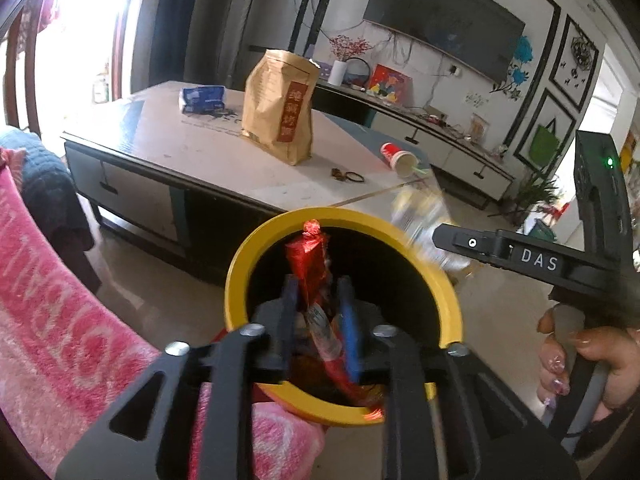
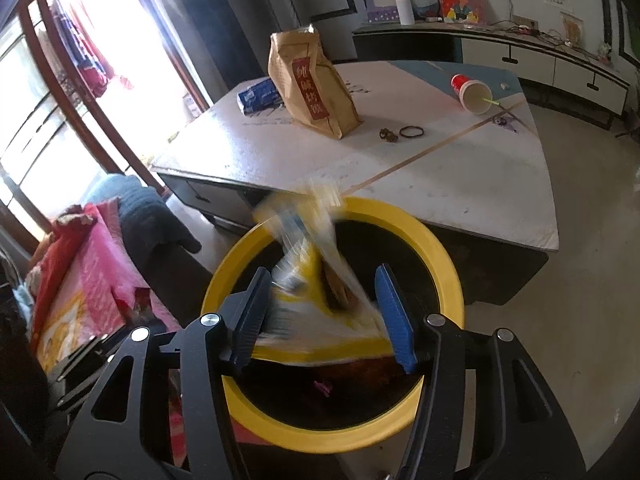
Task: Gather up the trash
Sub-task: 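Open both tools to drop the red wrapper and snack bag into the bin, then move both open tools back over the blanket toward the red tube, then close the left tool on the red candy tube while the right tool grasps the purple wrapper, then carry the red tube and purple wrapper with both tools over the bin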
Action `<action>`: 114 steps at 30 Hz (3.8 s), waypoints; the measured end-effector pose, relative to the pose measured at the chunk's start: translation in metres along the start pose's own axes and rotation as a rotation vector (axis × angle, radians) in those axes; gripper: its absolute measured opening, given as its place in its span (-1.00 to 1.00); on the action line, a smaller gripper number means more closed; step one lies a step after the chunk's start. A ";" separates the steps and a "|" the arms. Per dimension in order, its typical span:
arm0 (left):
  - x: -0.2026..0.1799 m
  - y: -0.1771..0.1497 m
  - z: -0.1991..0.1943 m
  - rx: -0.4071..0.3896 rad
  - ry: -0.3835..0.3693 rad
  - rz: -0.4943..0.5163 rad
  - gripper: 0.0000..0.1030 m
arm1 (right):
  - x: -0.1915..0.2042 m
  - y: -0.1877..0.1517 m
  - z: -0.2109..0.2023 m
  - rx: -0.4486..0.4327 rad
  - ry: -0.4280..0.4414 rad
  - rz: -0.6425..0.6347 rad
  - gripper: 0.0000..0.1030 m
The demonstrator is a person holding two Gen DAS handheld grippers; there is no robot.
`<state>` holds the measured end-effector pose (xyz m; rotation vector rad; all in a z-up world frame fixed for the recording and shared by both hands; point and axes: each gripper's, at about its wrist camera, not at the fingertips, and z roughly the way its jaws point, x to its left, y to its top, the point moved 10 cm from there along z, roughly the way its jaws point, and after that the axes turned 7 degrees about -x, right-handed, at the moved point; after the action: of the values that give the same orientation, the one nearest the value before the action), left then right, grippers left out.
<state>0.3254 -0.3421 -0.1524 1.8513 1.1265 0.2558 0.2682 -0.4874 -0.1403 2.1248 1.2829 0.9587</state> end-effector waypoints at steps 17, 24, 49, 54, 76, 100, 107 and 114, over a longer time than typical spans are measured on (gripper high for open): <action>0.019 0.015 -0.062 -0.117 0.077 -0.002 0.87 | 0.026 0.016 -0.022 -0.094 0.023 -0.054 0.38; 0.036 0.018 -0.098 -0.165 0.130 -0.014 0.87 | 0.044 0.017 -0.031 -0.114 0.052 -0.075 0.40; 0.152 -0.019 -0.238 -0.268 0.441 -0.190 0.87 | 0.221 -0.058 -0.036 -0.005 0.371 -0.337 0.41; 0.183 -0.040 -0.274 -0.275 0.530 -0.251 0.87 | 0.272 -0.087 -0.032 0.044 0.454 -0.407 0.41; 0.229 -0.160 -0.319 -0.152 0.528 -0.643 0.69 | 0.392 -0.193 0.008 0.299 0.613 -0.568 -0.27; 0.249 -0.131 -0.269 -0.126 0.495 -0.605 -0.41 | 0.307 -0.131 -0.014 0.177 0.529 -0.467 -0.83; 0.208 -0.085 -0.232 -0.140 0.385 -0.484 -0.44 | 0.263 -0.097 -0.015 0.120 0.460 -0.409 -0.84; 0.161 -0.046 -0.201 -0.152 0.285 -0.379 -0.44 | 0.209 -0.063 -0.007 0.078 0.363 -0.317 -0.84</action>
<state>0.2718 -0.0882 -0.1209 1.4634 1.5820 0.3819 0.2938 -0.2719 -0.1128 1.7756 1.7949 1.2020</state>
